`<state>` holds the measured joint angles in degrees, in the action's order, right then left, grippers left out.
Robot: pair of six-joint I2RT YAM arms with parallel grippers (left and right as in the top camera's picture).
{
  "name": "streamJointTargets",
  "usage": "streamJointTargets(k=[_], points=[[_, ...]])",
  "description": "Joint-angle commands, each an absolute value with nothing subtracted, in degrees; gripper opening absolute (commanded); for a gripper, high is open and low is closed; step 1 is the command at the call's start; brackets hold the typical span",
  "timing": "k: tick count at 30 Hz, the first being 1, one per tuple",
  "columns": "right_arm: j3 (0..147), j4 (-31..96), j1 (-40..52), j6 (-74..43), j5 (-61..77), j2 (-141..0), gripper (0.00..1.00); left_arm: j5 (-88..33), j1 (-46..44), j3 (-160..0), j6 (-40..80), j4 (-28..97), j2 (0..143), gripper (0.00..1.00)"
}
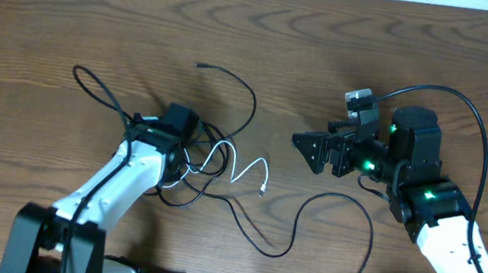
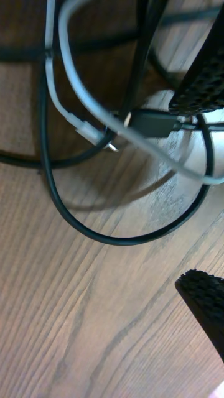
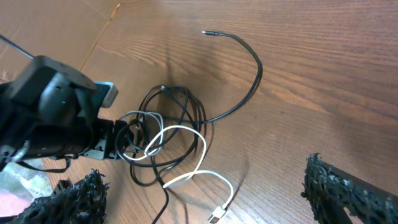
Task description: Untangle cables
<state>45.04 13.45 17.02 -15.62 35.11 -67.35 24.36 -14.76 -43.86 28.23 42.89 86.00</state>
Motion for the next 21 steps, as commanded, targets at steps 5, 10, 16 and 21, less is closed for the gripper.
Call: streamJointTargets(k=[5,10,16,21], points=[[45.19,13.5,17.3,-14.52,34.81,-67.64,0.99,26.76,-14.5,-44.14,27.51,42.15,88.73,0.81],[45.19,13.52,17.3,-14.52,34.81,-67.66,0.99,32.69,-14.41,-44.14,27.73,42.13,88.75,0.81],[45.19,13.5,17.3,-14.52,34.81,-67.66,0.99,34.59,-13.1,-44.1,27.73,42.15,88.75,0.81],[45.19,13.5,17.3,-14.52,34.81,-67.66,0.99,34.54,-10.48,-44.1,27.73,42.39,88.75,0.81]])
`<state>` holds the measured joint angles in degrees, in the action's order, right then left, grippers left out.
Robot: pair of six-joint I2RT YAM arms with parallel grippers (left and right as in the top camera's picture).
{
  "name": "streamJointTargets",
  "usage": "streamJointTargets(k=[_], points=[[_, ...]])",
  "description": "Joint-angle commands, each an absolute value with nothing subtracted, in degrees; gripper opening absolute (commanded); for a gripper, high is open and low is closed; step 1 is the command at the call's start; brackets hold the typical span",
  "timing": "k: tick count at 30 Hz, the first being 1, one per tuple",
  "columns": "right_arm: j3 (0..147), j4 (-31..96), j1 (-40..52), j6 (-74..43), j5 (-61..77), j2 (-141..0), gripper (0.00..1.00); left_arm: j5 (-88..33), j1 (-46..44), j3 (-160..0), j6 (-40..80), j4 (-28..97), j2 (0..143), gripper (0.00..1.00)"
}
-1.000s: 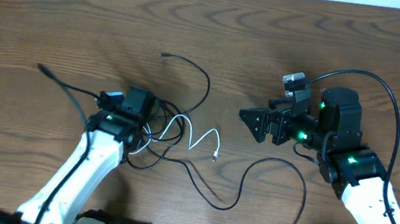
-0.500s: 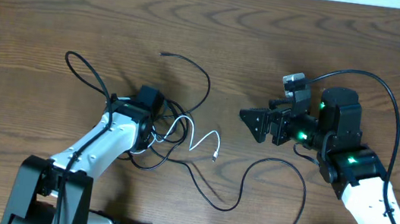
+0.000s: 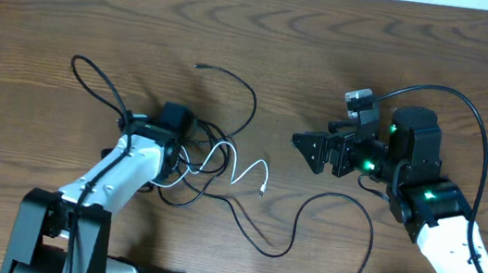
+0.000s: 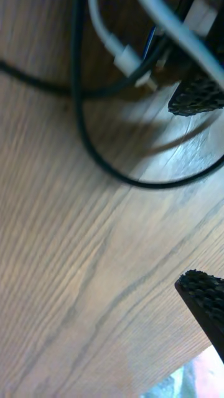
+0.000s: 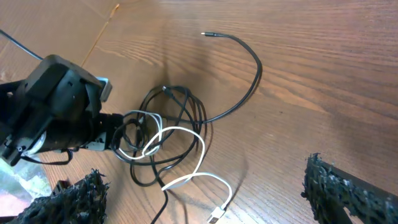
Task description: Untangle cables
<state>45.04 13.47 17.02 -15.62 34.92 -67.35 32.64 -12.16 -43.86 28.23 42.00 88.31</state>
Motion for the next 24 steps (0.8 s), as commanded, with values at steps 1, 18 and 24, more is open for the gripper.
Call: streamJointTargets(k=[1,18,24], points=[[45.19,13.5,17.3,-14.52,34.81,-67.66,0.99,34.54,-9.63,-44.1,27.73,42.37,88.75,0.81],[45.19,13.5,17.3,-14.52,34.61,-67.64,0.99,34.85,-9.17,-44.1,27.73,41.67,88.75,0.07],[45.19,13.45,17.3,-14.52,34.59,-67.64,0.99,43.29,-9.17,-44.16,27.75,40.27,88.73,0.08]])
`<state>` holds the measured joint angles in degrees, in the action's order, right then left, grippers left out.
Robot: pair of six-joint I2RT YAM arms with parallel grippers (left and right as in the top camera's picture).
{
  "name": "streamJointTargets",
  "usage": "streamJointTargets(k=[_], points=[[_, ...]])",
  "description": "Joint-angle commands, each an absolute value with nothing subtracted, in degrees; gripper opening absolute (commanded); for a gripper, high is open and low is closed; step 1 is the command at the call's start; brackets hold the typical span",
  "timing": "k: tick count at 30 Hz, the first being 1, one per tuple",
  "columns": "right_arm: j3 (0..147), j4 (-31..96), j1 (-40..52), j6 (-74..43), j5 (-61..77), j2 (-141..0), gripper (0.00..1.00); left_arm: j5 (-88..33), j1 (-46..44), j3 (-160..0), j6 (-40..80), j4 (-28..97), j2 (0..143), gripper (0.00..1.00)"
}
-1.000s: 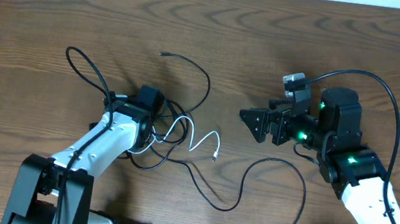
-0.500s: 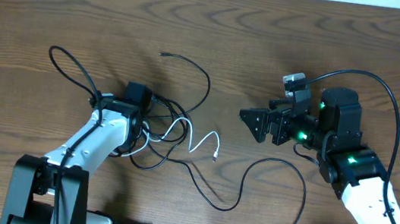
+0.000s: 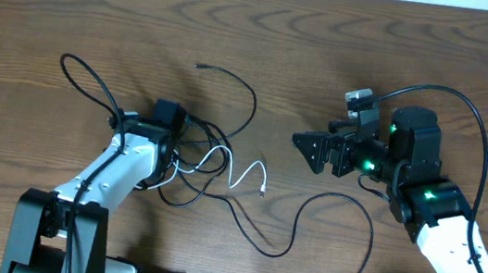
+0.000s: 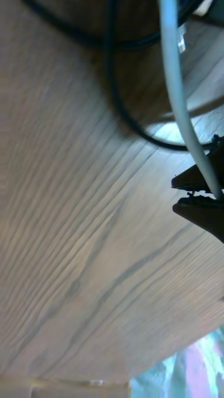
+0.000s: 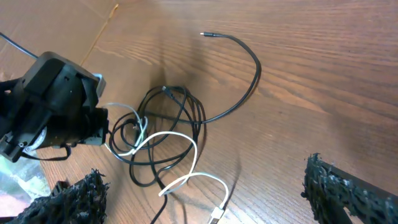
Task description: Untangle cables
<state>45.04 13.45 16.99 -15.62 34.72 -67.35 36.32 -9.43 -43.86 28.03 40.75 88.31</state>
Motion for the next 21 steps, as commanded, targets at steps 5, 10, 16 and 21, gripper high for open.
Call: streamJointTargets(k=[5,10,16,21], points=[[45.19,13.43,17.3,-14.5,34.57,-67.66,0.99,51.37,-9.19,-44.18,27.7,37.32,88.73,0.07],[45.19,13.45,17.3,-14.5,34.39,-67.66,0.99,62.57,-9.19,-45.19,27.7,34.92,88.71,0.08],[45.19,13.45,17.3,-14.52,33.89,-67.66,0.99,65.25,-9.45,-47.33,23.88,30.96,88.62,0.07],[45.19,13.45,17.3,-14.52,33.71,-67.66,0.99,71.46,-9.96,-49.6,15.53,24.01,88.01,0.07]])
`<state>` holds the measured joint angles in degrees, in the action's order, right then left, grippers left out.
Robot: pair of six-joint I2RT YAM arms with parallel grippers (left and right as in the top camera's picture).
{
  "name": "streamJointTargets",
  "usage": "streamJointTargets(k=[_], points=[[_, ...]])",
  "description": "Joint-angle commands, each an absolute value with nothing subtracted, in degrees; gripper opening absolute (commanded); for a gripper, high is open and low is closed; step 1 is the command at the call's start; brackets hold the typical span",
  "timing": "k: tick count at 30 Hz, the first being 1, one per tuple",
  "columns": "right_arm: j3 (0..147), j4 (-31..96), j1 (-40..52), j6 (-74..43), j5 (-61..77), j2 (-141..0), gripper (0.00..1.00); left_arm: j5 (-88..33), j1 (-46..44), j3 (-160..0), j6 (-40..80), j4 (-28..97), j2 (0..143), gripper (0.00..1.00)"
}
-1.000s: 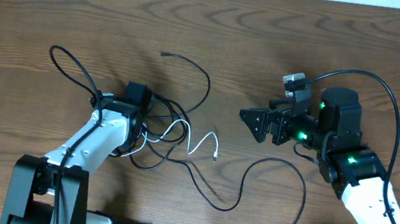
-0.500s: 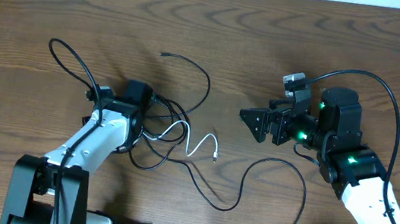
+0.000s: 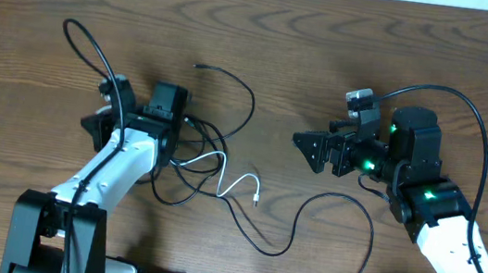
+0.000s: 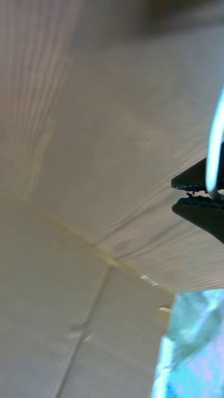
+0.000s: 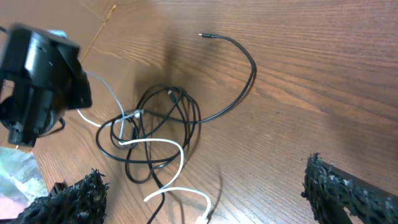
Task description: Untangle cables
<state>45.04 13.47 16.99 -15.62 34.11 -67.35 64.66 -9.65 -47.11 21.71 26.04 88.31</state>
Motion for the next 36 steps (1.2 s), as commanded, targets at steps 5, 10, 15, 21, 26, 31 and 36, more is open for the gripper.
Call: streamJointTargets(k=[5,10,15,21,26,31,36], points=[[45.19,13.45,17.3,-14.52,33.47,-67.66,0.99,72.71,-11.4,-53.43,3.16,14.06,87.37,0.07],[45.19,13.47,17.3,-14.52,33.34,-67.66,0.99,74.41,-14.17,-54.78,-12.05,-0.84,87.09,0.07],[45.19,13.47,17.3,-14.52,33.34,-67.66,0.99,77.49,-16.75,-54.78,-29.74,-18.83,87.09,0.07],[45.19,13.5,17.3,-14.52,33.32,-67.66,0.99,77.69,-18.68,-54.78,-44.42,-35.14,87.09,0.07],[45.19,13.45,17.3,-14.63,33.34,-67.66,0.99,77.6,-20.75,-54.78,-50.57,-46.72,87.09,0.08],[45.19,12.32,17.3,-17.23,33.04,-67.66,0.99,77.6,-22.41,-54.78,-50.33,-47.94,87.09,0.07],[45.19,10.76,17.3,-19.97,30.15,-68.18,0.99,77.56,-23.9,-54.78,-50.3,-48.84,87.09,0.07]])
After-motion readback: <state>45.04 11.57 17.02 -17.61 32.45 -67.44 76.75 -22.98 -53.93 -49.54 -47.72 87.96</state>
